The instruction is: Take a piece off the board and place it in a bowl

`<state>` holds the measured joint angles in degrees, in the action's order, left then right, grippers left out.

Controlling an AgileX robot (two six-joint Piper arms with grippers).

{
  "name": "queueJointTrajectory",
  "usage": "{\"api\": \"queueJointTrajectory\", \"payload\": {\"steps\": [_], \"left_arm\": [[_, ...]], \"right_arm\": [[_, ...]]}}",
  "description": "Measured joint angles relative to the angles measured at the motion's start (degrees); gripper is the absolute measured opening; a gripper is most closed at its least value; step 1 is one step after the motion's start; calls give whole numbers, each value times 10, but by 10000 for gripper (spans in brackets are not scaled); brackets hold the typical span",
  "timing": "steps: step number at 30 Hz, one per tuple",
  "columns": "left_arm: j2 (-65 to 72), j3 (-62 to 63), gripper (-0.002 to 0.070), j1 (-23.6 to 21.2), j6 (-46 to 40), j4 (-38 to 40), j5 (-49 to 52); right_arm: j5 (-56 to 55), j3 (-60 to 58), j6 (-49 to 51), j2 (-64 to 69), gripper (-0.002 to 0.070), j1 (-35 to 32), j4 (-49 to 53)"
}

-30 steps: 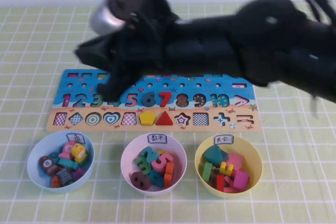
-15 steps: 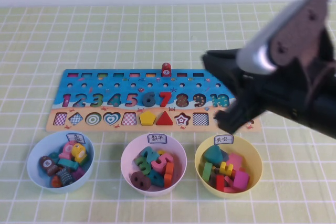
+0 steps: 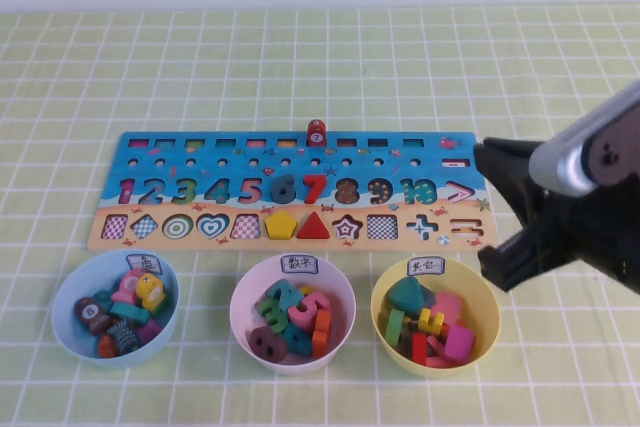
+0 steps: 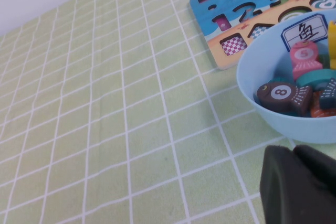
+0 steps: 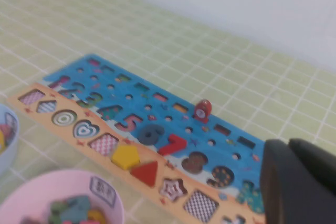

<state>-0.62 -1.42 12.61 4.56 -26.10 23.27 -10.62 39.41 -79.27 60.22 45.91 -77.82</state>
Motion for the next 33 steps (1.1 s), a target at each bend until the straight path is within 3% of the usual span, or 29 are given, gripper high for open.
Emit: {"api": "queueJointTrajectory", "payload": {"steps": [16, 33], "left_arm": [[0, 0, -5, 0, 0, 0, 0], [0, 0, -5, 1, 0, 0, 0]], "right_arm": [[-18, -167, -15, -198, -16, -5, -100], [144, -289, -15, -499, -16, -386, -108]]}}
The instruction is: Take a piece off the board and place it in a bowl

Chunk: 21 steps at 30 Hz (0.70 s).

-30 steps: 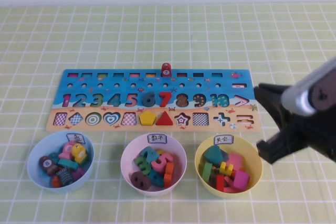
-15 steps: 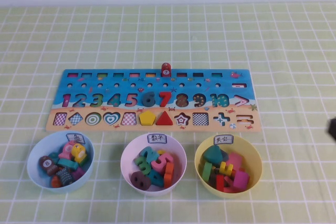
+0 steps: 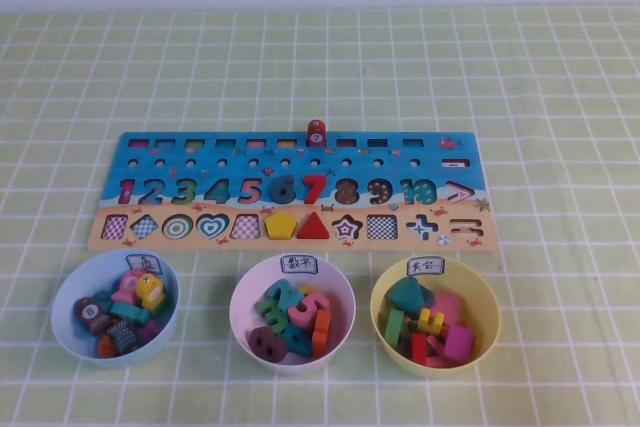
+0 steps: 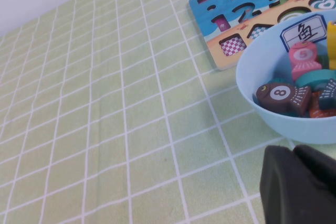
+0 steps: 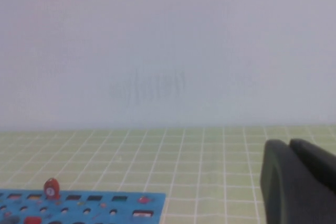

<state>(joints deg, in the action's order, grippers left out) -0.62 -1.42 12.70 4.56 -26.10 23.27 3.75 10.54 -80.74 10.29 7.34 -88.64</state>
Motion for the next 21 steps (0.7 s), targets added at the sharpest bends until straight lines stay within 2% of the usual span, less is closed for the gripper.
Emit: {"api": "queueJointTrajectory", "payload": {"steps": [5, 12, 16, 19, 21], "left_arm": [[0, 0, -5, 0, 0, 0, 0], [0, 0, -5, 0, 0, 0, 0], [0, 0, -5, 0, 0, 0, 0], [0, 0, -5, 0, 0, 0, 0], [0, 0, -5, 0, 0, 0, 0]], "right_arm": [[18, -1, 0, -20, -16, -59, 2], [32, -28, 0, -26, -16, -63, -1], [-6, -58, 3, -60, -16, -69, 15], [-18, -62, 107, -84, -16, -89, 155], [16, -61, 314, -99, -16, -110, 304]]}}
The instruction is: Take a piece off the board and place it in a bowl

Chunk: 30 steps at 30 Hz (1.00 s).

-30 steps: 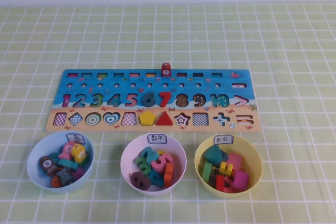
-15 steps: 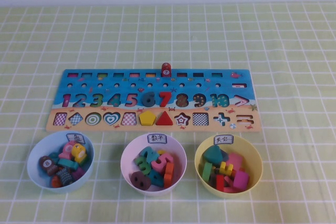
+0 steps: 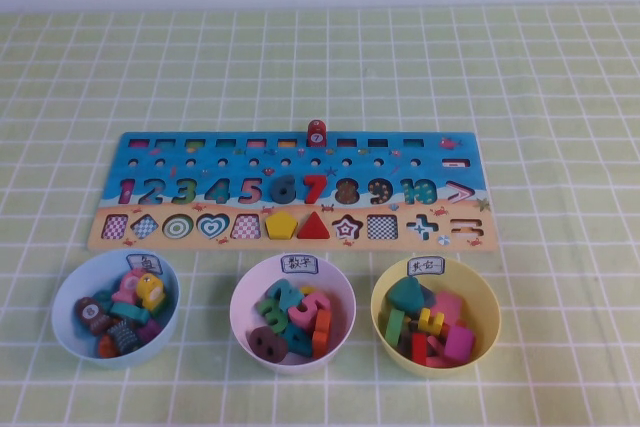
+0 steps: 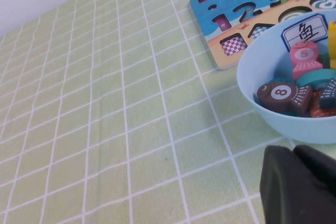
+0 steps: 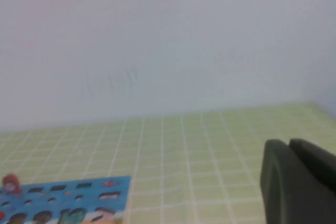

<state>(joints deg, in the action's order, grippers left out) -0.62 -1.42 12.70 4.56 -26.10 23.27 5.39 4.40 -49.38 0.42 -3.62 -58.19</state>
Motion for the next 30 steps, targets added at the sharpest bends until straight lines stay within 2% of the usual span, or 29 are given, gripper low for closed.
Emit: {"api": "queueJointTrajectory", "payload": {"steps": [3, 5, 7, 13, 18, 22, 30], "left_arm": [[0, 0, -5, 0, 0, 0, 0], [0, 0, -5, 0, 0, 0, 0], [0, 0, -5, 0, 0, 0, 0], [0, 0, -5, 0, 0, 0, 0], [0, 0, -5, 0, 0, 0, 0], [0, 0, -5, 0, 0, 0, 0], [0, 0, -5, 0, 0, 0, 0]], "right_arm": [[109, 1, 285, -9, -16, -24, 200], [184, -1, 399, -10, -16, -31, 299], [224, -11, 458, -10, -17, -33, 358], [168, -51, 494, -10, -16, -31, 434], [154, -58, 507, -12, -16, 12, 464], [155, -58, 521, -12, -16, 47, 478], [155, -58, 525, -12, -17, 53, 485]]}}
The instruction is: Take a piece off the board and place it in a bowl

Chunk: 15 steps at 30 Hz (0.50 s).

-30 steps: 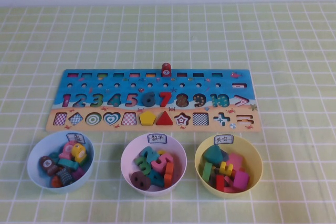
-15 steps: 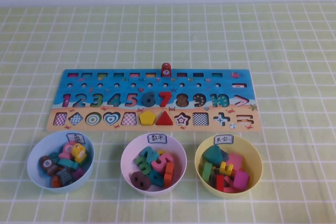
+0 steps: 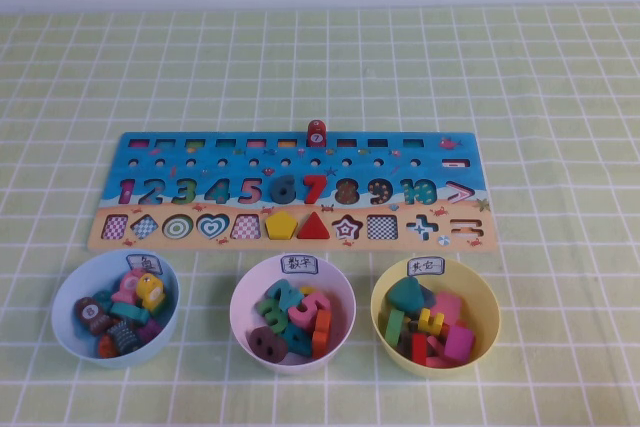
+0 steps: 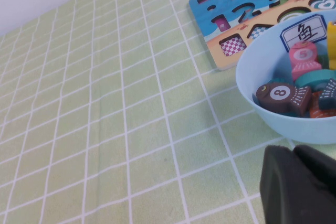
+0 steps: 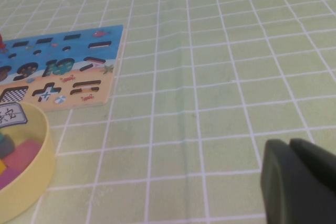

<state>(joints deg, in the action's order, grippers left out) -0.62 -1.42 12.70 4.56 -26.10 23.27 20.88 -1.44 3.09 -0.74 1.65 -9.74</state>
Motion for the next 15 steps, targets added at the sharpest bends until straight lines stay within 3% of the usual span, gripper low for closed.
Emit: {"api": "queueJointTrajectory", "payload": {"steps": [15], "left_arm": [[0, 0, -5, 0, 0, 0, 0]], "right_arm": [[0, 0, 0, -1, -16, 0, -12]]}}
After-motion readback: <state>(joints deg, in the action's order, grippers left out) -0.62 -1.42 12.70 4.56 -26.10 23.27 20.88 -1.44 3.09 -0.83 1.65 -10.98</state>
